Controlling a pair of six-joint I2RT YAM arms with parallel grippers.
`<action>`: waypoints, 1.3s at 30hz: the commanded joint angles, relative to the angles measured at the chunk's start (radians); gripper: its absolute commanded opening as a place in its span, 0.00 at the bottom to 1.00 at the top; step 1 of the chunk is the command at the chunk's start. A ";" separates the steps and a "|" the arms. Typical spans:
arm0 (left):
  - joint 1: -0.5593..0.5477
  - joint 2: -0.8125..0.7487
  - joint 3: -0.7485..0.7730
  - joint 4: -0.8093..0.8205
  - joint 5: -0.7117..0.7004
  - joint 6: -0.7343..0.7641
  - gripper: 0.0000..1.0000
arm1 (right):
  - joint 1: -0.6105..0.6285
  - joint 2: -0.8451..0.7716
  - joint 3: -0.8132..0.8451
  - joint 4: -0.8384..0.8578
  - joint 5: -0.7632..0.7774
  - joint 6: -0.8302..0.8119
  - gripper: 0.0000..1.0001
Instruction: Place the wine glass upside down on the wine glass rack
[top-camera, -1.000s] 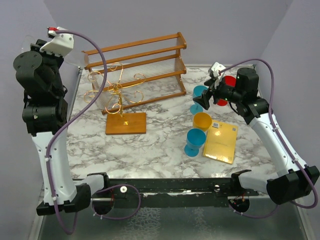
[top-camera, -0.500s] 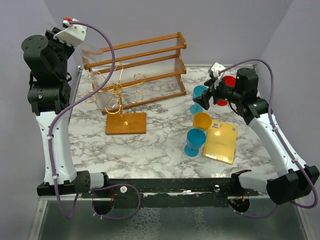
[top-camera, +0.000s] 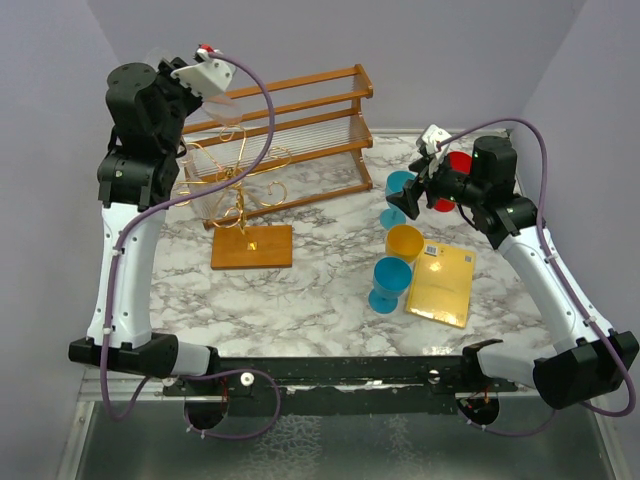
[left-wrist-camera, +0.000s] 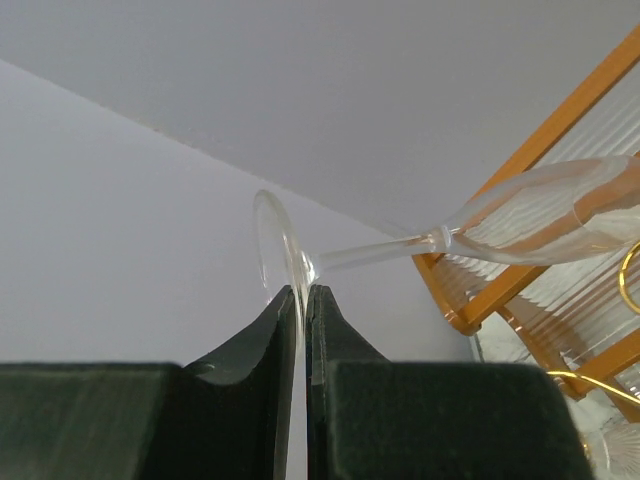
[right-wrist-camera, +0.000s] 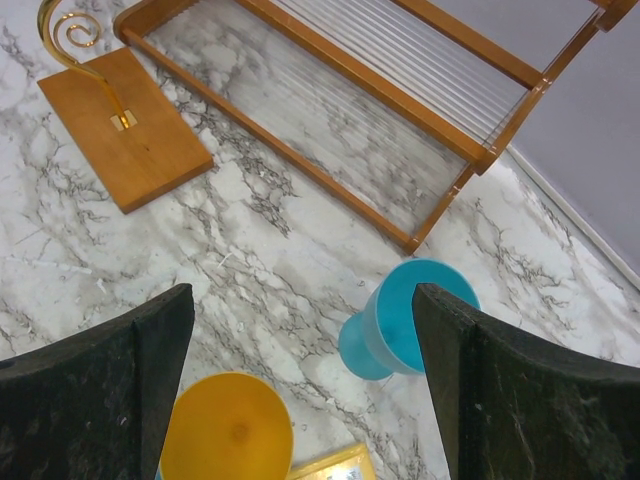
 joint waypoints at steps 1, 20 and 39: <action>-0.055 0.001 -0.015 0.060 -0.101 0.065 0.00 | 0.004 -0.001 -0.008 0.030 0.021 -0.008 0.89; -0.081 0.031 -0.021 -0.042 -0.070 0.184 0.00 | 0.004 0.010 -0.014 0.029 0.015 -0.016 0.89; -0.130 0.013 -0.088 -0.163 -0.011 0.262 0.00 | 0.004 0.015 -0.021 0.029 0.017 -0.023 0.90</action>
